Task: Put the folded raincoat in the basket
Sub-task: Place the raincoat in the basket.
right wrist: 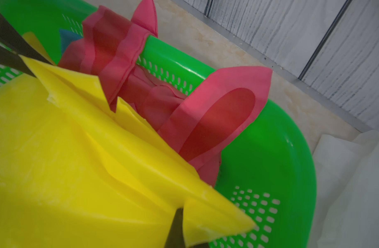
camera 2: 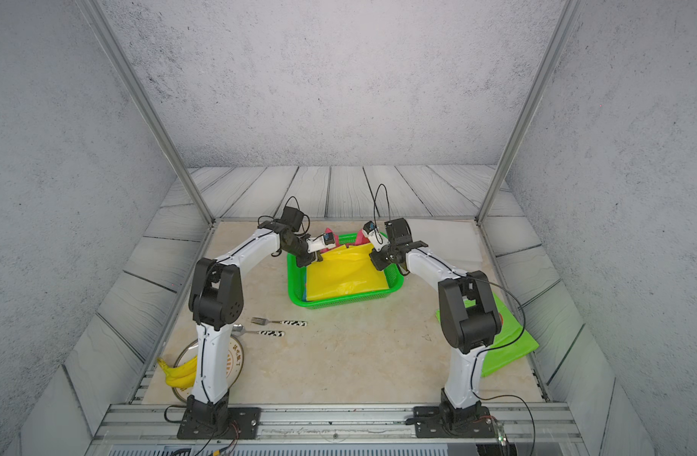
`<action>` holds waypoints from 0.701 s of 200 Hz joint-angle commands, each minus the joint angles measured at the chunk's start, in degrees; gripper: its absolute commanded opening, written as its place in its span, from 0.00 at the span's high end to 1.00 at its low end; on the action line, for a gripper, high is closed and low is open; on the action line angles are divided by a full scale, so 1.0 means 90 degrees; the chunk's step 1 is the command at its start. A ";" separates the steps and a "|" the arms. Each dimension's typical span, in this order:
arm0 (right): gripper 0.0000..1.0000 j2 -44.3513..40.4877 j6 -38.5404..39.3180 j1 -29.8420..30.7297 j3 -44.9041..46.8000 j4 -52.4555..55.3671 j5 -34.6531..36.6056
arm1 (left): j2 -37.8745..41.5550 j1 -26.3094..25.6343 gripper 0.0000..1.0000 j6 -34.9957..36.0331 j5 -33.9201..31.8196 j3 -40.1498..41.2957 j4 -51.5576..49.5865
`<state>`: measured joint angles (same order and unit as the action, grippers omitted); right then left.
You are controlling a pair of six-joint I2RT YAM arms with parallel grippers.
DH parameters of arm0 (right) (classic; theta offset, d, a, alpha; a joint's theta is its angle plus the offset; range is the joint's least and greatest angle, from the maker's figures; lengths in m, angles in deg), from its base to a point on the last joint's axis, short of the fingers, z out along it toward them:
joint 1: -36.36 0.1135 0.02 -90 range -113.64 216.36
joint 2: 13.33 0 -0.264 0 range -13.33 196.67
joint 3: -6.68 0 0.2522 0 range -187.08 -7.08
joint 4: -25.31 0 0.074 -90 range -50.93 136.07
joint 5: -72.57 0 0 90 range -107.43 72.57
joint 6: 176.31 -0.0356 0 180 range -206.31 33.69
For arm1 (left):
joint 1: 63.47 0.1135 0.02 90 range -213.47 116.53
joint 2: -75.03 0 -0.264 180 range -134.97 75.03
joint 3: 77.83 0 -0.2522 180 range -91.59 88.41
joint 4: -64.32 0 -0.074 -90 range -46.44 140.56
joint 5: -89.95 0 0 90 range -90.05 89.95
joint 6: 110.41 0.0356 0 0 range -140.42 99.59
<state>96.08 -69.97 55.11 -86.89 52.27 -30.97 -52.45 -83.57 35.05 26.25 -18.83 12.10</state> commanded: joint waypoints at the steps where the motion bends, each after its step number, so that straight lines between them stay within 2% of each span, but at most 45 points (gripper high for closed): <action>1: 1.00 0.0203 0.0045 -0.0163 -0.0069 0.0352 0.0165 | -0.0258 0.0075 0.98 0.0007 -0.0455 -0.0120 -0.0129; 41: 1.00 0.0510 0.0020 -0.0198 -0.0728 0.1442 0.0074 | -0.0338 0.0075 0.90 -0.0037 -0.0346 -0.0406 -0.0527; 72: 0.95 0.0573 -0.0091 -0.0207 -0.0630 0.1396 0.0257 | -0.0304 0.0075 0.89 0.0002 -0.0218 -0.0399 -0.0695; 77: 0.93 0.0569 -0.0120 -0.0214 -0.0634 0.1422 0.0299 | -0.0298 0.0075 0.85 -0.0030 -0.0213 -0.0399 -0.0680; 82: 0.89 0.0576 -0.0160 -0.0229 -0.0634 0.1400 0.0338 | -0.0286 0.0075 0.76 -0.0095 -0.0218 -0.0389 -0.0639; 90: 0.77 0.0562 -0.0202 -0.0226 -0.0638 0.1381 0.0414 | -0.0276 0.0075 0.59 -0.0205 -0.0242 -0.0389 -0.0561; 93: 0.74 0.0559 -0.0211 -0.0229 -0.0642 0.1377 0.0431 | -0.0264 0.0075 0.55 -0.0235 -0.0248 -0.0396 -0.0540; 95: 0.67 0.0552 -0.0222 -0.0227 -0.0644 0.1362 0.0450 | -0.0260 0.0070 0.54 -0.0259 -0.0247 -0.0398 -0.0529; 96: 0.67 0.0552 -0.0222 -0.0227 -0.0644 0.1362 0.0450 | -0.0255 0.0072 0.53 -0.0262 -0.0247 -0.0398 -0.0525; 102: 0.44 0.0524 -0.0263 -0.0233 -0.0627 0.1294 0.0483 | -0.0202 0.0075 0.51 -0.0299 -0.0243 -0.0399 -0.0503; 107: 0.06 0.0495 -0.0302 -0.0212 -0.0607 0.1228 0.0497 | -0.0143 0.0075 0.51 -0.0328 -0.0213 -0.0391 -0.0516; 109: 0.02 0.0472 -0.0324 -0.0223 -0.0601 0.1202 0.0498 | -0.0111 0.0075 0.51 -0.0344 -0.0202 -0.0390 -0.0523; 127: 0.00 0.0301 -0.0406 -0.0221 -0.0612 0.1173 0.0425 | 0.0311 0.0075 0.50 -0.0484 -0.0020 -0.0249 -0.0553; 140: 0.00 0.0100 -0.0492 -0.0225 -0.0624 0.1214 0.0348 | 0.0729 0.0075 0.45 -0.0496 0.0074 0.0044 -0.0435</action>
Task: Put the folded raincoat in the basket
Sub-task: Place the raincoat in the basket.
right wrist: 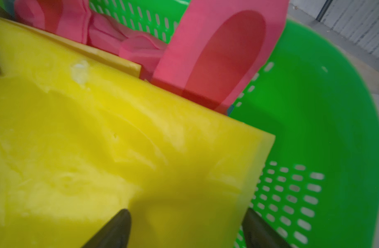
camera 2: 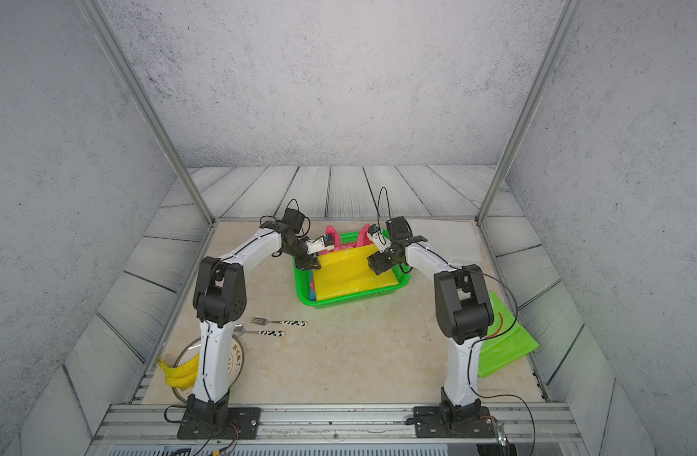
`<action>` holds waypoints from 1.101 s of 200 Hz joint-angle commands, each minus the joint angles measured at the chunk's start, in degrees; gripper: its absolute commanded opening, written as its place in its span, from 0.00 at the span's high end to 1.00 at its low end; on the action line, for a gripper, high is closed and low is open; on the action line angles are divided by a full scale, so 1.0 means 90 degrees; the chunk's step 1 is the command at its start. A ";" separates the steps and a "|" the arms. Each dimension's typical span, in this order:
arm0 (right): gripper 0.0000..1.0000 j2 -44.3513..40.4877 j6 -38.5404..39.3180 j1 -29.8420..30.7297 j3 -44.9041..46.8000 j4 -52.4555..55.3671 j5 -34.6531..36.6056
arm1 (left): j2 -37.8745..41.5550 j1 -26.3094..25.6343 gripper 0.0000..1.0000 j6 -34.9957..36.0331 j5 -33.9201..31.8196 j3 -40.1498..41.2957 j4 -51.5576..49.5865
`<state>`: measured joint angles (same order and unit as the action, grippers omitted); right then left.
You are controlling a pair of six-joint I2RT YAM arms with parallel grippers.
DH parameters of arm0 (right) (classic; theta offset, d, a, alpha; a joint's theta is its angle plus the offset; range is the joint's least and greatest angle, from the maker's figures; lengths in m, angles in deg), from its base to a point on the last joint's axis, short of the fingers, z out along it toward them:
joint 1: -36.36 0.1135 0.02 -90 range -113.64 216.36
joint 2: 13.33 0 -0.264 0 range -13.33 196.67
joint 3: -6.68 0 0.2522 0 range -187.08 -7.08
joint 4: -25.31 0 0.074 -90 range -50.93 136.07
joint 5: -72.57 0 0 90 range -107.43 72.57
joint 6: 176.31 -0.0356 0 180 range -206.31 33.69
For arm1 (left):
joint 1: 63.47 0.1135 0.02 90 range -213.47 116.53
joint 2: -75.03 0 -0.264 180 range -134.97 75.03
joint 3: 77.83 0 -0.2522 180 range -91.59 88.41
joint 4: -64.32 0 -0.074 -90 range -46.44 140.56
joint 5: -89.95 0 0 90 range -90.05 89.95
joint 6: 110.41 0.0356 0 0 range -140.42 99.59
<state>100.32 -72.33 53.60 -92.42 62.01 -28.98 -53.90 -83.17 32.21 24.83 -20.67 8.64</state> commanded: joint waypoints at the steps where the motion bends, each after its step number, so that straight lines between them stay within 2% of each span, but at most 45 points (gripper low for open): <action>1: 0.00 -0.0386 -0.0242 -0.0053 -0.0015 0.0144 0.0124 | 0.0908 0.0031 0.44 -0.0186 0.0233 0.0275 -0.0036; 18: 0.00 -0.0649 -0.0673 -0.0050 -0.0233 0.0472 0.0278 | 0.1538 0.0031 0.31 -0.0293 0.0219 0.0775 0.0303; 37: 0.00 -0.0907 -0.1473 -0.0034 -0.0564 0.1060 0.0852 | 0.2147 0.0041 0.21 -0.0513 0.0202 0.1306 0.0555; 59: 0.00 -0.1130 -0.2674 -0.0031 -0.0808 0.1758 0.1143 | 0.2736 0.0049 0.19 -0.0997 0.0267 0.1829 0.0704; 81: 0.00 -0.0975 -0.3242 -0.0010 -0.1232 0.2823 0.0463 | 0.3295 0.0051 0.18 -0.1601 0.0051 0.2394 0.0967; 97: 0.00 -0.0711 -0.3390 0.0173 -0.1492 0.3696 0.0491 | 0.3730 0.0060 0.18 -0.2164 -0.0324 0.2850 0.1313; 112: 0.00 -0.0592 -0.3436 0.0483 -0.1351 0.3856 0.0744 | 0.4104 0.0076 0.16 -0.2682 -0.0812 0.3292 0.1665; 119: 0.01 -0.0544 -0.3472 0.0614 -0.1234 0.3792 0.0820 | 0.4263 0.0080 0.14 -0.2914 -0.1104 0.3478 0.1807; 134: 0.01 -0.0331 -0.3529 0.0840 -0.1180 0.3771 0.0886 | 0.4532 0.0080 0.01 -0.3404 -0.1865 0.3795 0.2061; 150: 0.01 -0.0058 -0.3572 0.1006 -0.1262 0.3761 0.1057 | 0.4767 0.0135 0.00 -0.3980 -0.2535 0.4034 0.2203; 199: 0.00 0.1025 -0.3653 0.1215 -0.1721 0.3878 0.1379 | 0.5701 0.0397 0.00 -0.3888 -0.2331 0.5105 0.2199; 220: 0.00 0.1000 -0.3825 0.1316 -0.1749 0.3937 0.1594 | 0.6123 0.0440 0.01 -0.3840 -0.1964 0.5532 0.2067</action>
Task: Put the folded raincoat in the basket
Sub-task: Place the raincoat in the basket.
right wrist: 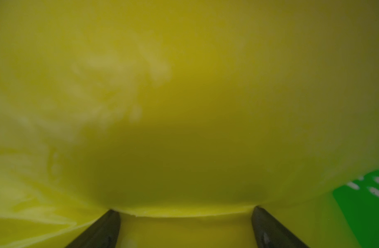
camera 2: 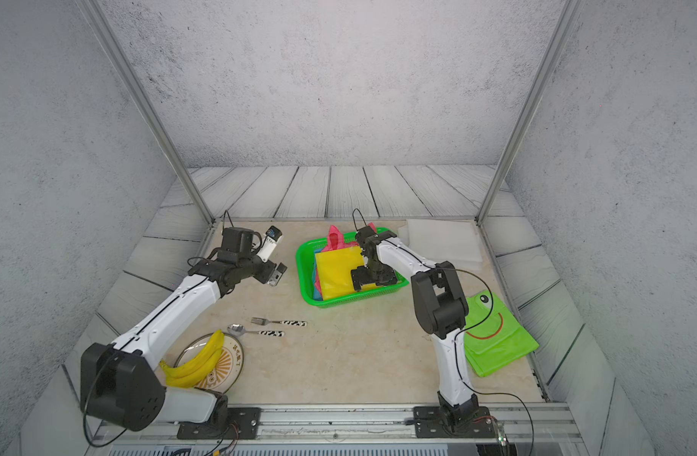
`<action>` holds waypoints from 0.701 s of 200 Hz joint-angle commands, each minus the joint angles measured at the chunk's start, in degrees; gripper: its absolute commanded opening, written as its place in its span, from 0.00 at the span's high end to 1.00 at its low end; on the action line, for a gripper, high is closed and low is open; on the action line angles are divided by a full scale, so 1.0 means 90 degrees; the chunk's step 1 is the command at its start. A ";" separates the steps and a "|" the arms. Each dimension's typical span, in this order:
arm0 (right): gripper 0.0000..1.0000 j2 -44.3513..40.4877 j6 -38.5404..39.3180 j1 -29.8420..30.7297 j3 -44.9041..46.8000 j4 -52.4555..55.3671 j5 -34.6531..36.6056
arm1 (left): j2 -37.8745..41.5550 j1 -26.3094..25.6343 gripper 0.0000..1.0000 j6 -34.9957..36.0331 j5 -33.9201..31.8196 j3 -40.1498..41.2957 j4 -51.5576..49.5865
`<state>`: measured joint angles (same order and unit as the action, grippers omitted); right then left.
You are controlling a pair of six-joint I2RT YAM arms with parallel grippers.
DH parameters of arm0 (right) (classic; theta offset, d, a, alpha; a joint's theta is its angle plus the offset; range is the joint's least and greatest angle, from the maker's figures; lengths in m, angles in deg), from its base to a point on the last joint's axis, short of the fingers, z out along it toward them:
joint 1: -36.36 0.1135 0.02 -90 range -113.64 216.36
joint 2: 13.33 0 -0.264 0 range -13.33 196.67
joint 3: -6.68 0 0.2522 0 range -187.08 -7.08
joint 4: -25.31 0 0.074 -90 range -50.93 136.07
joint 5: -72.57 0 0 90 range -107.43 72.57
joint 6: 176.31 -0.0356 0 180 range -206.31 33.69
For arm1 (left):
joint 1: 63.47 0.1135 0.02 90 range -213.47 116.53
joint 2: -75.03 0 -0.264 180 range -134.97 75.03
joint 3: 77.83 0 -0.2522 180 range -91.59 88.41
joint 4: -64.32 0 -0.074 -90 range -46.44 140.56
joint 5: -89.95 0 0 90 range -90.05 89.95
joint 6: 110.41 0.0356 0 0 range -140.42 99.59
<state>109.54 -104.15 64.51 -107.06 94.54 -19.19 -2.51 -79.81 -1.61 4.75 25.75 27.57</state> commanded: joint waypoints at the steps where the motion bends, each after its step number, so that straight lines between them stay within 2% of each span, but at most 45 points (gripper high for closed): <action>1: 0.00 -0.0047 -0.0295 0.0120 -0.0121 0.0333 0.0521 | 0.0432 0.0067 0.01 -0.0081 0.0288 0.0391 -0.0050; 36: 0.00 -0.1319 -0.0621 0.0214 0.0086 0.0338 0.0793 | 0.0918 0.0067 0.00 0.0117 0.0960 0.0918 -0.0246; 66: 0.00 -0.2539 -0.0756 0.0208 0.0639 0.0018 0.0814 | 0.1138 0.0067 0.00 0.0290 0.1010 0.1515 0.0044; 76: 0.00 -0.2811 -0.1045 0.0211 0.1052 -0.0461 0.0432 | 0.1177 0.0076 0.01 0.0303 0.1029 0.1652 0.0081; 90: 0.00 -0.2927 -0.0839 0.0058 0.1549 -0.0998 -0.1146 | 0.1230 0.0086 0.00 0.0220 0.1039 0.1860 0.0234; 103: 0.00 -0.2781 -0.0923 -0.0087 0.1531 -0.0840 -0.1712 | 0.1303 0.0097 0.00 0.0264 0.1235 0.2035 0.0285; 120: 0.00 -0.2788 -0.1148 -0.0016 0.1539 -0.0584 -0.0836 | 0.1435 0.0097 0.00 0.0499 0.1682 0.2390 0.0368; 140: 0.00 -0.3324 -0.1327 -0.0016 0.2062 -0.0740 -0.0020 | 0.1587 0.0097 0.01 0.0759 0.1898 0.2884 0.0603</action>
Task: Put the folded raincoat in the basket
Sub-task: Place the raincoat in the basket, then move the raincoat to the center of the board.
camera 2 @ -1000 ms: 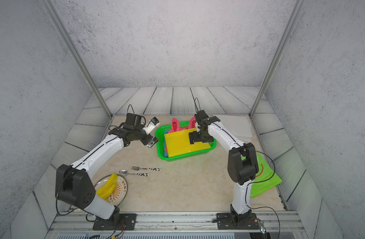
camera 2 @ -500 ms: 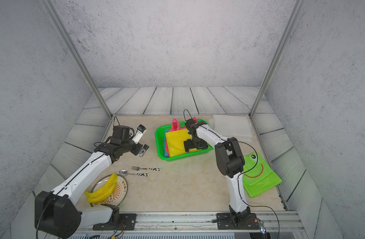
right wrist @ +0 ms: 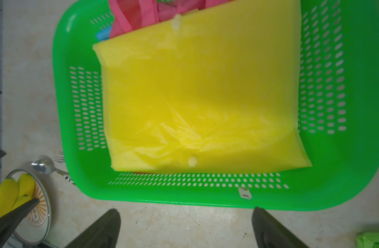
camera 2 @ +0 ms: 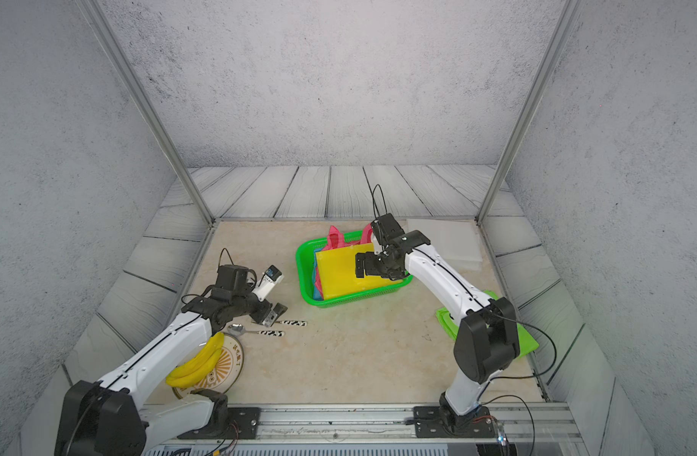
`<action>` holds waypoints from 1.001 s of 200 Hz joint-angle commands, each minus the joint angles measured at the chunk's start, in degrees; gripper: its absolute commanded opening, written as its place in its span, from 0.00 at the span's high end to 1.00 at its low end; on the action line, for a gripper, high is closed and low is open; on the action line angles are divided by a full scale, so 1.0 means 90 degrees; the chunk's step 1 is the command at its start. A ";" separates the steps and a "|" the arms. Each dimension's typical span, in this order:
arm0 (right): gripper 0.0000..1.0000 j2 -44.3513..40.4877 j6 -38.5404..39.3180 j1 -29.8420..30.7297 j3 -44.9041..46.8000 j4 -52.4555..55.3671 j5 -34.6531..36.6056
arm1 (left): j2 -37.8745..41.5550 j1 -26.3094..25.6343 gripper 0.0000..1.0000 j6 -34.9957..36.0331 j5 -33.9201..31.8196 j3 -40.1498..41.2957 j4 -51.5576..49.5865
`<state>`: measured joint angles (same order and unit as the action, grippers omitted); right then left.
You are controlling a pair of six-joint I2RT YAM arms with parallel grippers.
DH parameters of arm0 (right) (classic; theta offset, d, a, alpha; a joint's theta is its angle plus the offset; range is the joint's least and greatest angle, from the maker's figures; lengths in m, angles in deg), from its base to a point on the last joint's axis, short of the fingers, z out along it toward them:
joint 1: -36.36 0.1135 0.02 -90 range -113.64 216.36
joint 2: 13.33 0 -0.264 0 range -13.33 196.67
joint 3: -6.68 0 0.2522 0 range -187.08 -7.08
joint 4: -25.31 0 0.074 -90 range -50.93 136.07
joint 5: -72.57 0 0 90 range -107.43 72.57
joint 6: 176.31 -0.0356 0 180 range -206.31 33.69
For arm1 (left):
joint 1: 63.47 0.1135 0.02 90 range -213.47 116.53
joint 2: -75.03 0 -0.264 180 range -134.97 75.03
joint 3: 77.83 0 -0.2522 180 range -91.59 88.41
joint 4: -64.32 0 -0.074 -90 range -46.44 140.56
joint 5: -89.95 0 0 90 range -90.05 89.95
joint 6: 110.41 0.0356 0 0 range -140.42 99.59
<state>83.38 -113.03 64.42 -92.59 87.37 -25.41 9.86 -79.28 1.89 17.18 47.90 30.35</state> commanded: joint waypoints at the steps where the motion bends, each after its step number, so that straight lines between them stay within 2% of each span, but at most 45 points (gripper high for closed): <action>1: 0.00 -0.0449 -0.0341 -0.0009 0.0481 0.0060 0.0721 | 0.0221 0.0038 0.01 0.0381 0.0512 0.0451 0.0308; 14: 0.00 -0.0916 -0.0449 -0.0003 0.0789 0.0092 0.1471 | 0.0275 0.0038 0.00 0.0436 0.0328 0.0644 0.0460; 26: 0.00 -0.1325 -0.0678 -0.0012 0.1045 0.0320 0.2514 | 0.0292 0.0045 0.00 0.0480 0.0194 0.0747 0.0616; 54: 0.00 -0.2157 -0.1518 -0.0048 0.1865 0.0787 0.4943 | 0.0206 0.0048 0.00 0.0539 0.0000 0.0951 0.1052; 61: 0.00 -0.2360 -0.1892 -0.0123 0.2148 0.0867 0.5290 | 0.0177 0.0053 0.01 0.0539 -0.0093 0.0972 0.1105; 87: 0.08 -0.2577 -0.2481 -0.0950 0.2838 0.0952 0.4977 | 0.0138 0.0140 0.00 0.0443 -0.0362 0.1008 0.1233; 118: 0.11 -0.2083 -0.2568 -0.1348 0.3220 0.0612 0.5056 | 0.0127 0.0195 0.00 0.0395 -0.0308 0.1032 0.1214; 136: 0.11 -0.1572 -0.2536 -0.1580 0.3082 0.0522 0.4847 | 0.0083 0.0195 0.00 0.0388 -0.0284 0.1049 0.1232; 160: 0.11 -0.0898 -0.2621 -0.1642 0.2655 0.0611 0.4963 | 0.0083 0.0204 0.00 0.0354 -0.0318 0.1025 0.1202; 200: 0.10 0.0054 -0.2965 -0.2028 0.2129 0.0448 0.3941 | 0.0027 0.0204 0.00 0.0334 -0.0323 0.1010 0.1169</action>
<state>80.58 -136.33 48.20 -70.93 91.76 14.54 10.69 -77.88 5.28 14.52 56.77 40.64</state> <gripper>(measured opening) 0.901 0.995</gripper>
